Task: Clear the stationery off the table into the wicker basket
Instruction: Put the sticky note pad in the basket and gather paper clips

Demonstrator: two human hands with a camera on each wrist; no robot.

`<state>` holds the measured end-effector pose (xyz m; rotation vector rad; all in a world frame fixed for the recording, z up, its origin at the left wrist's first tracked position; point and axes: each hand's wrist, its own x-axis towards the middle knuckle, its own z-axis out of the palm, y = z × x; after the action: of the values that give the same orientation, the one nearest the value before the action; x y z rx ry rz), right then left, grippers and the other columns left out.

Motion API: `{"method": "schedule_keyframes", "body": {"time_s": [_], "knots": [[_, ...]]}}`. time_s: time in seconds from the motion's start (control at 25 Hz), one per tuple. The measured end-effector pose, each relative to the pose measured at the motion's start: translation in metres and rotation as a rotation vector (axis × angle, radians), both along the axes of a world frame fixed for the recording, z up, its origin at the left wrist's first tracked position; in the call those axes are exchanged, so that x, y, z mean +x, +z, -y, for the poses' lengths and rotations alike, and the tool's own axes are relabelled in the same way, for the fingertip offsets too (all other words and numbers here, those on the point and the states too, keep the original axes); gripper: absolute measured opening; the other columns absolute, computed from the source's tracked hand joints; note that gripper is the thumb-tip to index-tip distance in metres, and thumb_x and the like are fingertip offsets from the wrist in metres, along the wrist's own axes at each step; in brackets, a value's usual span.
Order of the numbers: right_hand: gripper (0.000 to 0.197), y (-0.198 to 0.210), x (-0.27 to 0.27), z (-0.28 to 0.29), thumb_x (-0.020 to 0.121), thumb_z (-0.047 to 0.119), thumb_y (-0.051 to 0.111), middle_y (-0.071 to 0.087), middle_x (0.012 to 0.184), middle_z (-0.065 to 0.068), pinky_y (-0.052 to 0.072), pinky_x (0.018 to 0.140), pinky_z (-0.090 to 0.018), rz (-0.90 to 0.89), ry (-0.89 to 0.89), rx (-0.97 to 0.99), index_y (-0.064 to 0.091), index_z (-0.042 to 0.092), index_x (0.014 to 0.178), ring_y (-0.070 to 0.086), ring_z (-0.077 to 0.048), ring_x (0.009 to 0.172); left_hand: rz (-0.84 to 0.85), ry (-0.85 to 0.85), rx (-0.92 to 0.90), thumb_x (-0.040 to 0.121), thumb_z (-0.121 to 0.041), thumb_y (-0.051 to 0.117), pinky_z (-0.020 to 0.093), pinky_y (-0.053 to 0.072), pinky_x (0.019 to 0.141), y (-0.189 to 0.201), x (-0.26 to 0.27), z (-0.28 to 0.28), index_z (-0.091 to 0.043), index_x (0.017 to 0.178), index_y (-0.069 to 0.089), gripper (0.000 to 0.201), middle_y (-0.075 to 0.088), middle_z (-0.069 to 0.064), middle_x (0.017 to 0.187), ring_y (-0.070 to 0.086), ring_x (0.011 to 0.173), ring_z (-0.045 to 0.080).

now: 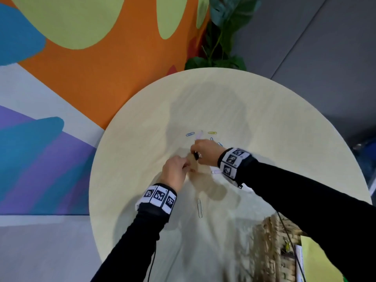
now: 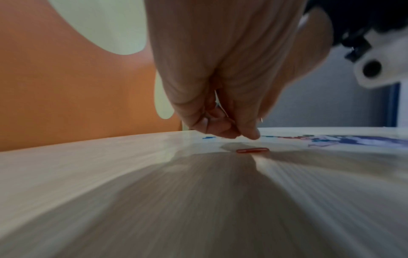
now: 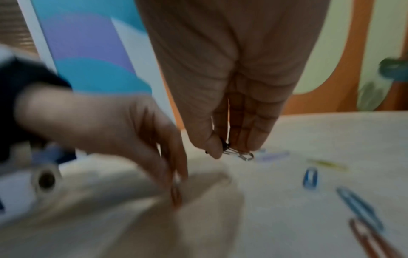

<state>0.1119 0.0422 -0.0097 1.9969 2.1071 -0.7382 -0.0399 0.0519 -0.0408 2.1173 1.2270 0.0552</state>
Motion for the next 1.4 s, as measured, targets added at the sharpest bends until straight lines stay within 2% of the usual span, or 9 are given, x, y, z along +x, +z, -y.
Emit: {"method": "schedule_keyframes", "body": {"time_s": [0.2, 0.44, 0.6, 0.72, 0.84, 0.96, 1.04, 1.24, 1.4], "knots": [[0.027, 0.095, 0.032, 0.052, 0.074, 0.008, 0.064, 0.066, 0.096, -0.011, 0.044, 0.072, -0.027, -0.126, -0.198, 0.271, 0.068, 0.010, 0.100, 0.064, -0.028, 0.084, -0.176, -0.249, -0.056, 0.088, -0.020, 0.061, 0.032, 0.041, 0.089, 0.001, 0.015, -0.013, -0.003, 0.105, 0.070, 0.026, 0.063, 0.018, 0.113, 0.059, 0.107, 0.034], [0.028, 0.179, 0.053, 0.211, 0.070, 0.009, 0.070, 0.067, 0.083, -0.004, 0.054, 0.076, -0.029, -0.271, -0.552, 0.390, 0.069, 0.014, 0.098, 0.064, -0.018, 0.075, -0.191, -0.302, 0.061, 0.079, -0.018, 0.072, 0.038, 0.044, 0.081, -0.004, 0.020, -0.015, 0.002, 0.088, 0.069, 0.022, 0.065, 0.026, 0.100, 0.060, 0.095, 0.038], [0.029, 0.140, 0.046, 0.294, 0.070, 0.006, 0.072, 0.066, 0.084, -0.003, 0.054, 0.071, -0.030, -0.238, -0.710, 0.218, 0.069, 0.014, 0.098, 0.065, -0.018, 0.074, -0.164, -0.247, 0.081, 0.081, -0.016, 0.069, 0.039, 0.048, 0.080, 0.011, 0.019, -0.007, -0.002, 0.083, 0.068, 0.014, 0.069, 0.021, 0.093, 0.062, 0.091, 0.038], [0.021, 0.086, 0.031, 0.321, 0.072, 0.014, 0.070, 0.064, 0.084, 0.001, 0.051, 0.065, -0.030, -0.158, -0.669, -0.021, 0.066, 0.018, 0.092, 0.062, -0.018, 0.074, -0.095, -0.213, 0.075, 0.082, -0.017, 0.069, 0.033, 0.044, 0.078, 0.031, 0.028, 0.009, -0.005, 0.081, 0.065, 0.012, 0.070, 0.016, 0.089, 0.064, 0.090, 0.034], [0.019, 0.045, 0.022, 0.312, 0.078, 0.018, 0.063, 0.068, 0.094, -0.005, 0.049, 0.065, -0.029, 0.059, -0.650, -0.270, 0.064, 0.015, 0.097, 0.063, -0.023, 0.083, 0.091, -0.188, 0.085, 0.080, -0.013, 0.072, 0.025, 0.041, 0.075, 0.061, 0.038, 0.042, -0.010, 0.079, 0.066, 0.007, 0.070, 0.008, 0.080, 0.063, 0.076, 0.021], [0.021, 0.028, 0.023, 0.295, 0.085, 0.003, 0.057, 0.066, 0.105, -0.013, 0.055, 0.078, -0.033, 0.070, -0.639, -0.291, 0.061, 0.006, 0.106, 0.066, -0.030, 0.097, 0.246, -0.240, 0.056, 0.078, -0.010, 0.072, 0.007, 0.040, 0.066, 0.092, 0.039, 0.087, -0.016, 0.075, 0.064, 0.011, 0.065, -0.005, 0.068, 0.060, 0.061, -0.002], [0.022, 0.024, 0.025, 0.290, 0.086, -0.001, 0.054, 0.065, 0.108, -0.014, 0.048, 0.073, -0.029, 0.102, -0.616, -0.295, 0.061, 0.003, 0.107, 0.065, -0.032, 0.099, 0.327, -0.311, 0.011, 0.078, -0.007, 0.072, -0.003, 0.039, 0.064, 0.107, 0.034, 0.118, -0.020, 0.072, 0.062, 0.017, 0.063, -0.012, 0.064, 0.060, 0.063, -0.010], [0.032, 0.033, 0.032, 0.298, 0.083, 0.004, 0.055, 0.063, 0.116, -0.010, 0.047, 0.073, -0.031, 0.030, -0.644, -0.238, 0.059, 0.009, 0.115, 0.062, -0.031, 0.106, 0.361, -0.543, -0.009, 0.079, -0.006, 0.067, 0.014, 0.049, 0.071, 0.118, 0.038, 0.187, -0.017, 0.079, 0.071, 0.011, 0.073, -0.004, 0.077, 0.066, 0.071, 0.008], [0.038, 0.071, 0.046, 0.323, 0.078, 0.011, 0.063, 0.068, 0.113, -0.007, 0.051, 0.090, -0.035, -0.110, -0.788, 0.032, 0.061, 0.013, 0.115, 0.062, -0.026, 0.106, 0.098, -0.801, 0.080, 0.085, -0.005, 0.054, 0.032, 0.050, 0.085, 0.104, 0.068, 0.234, -0.013, 0.097, 0.072, 0.023, 0.072, 0.006, 0.099, 0.066, 0.093, 0.022]]}}
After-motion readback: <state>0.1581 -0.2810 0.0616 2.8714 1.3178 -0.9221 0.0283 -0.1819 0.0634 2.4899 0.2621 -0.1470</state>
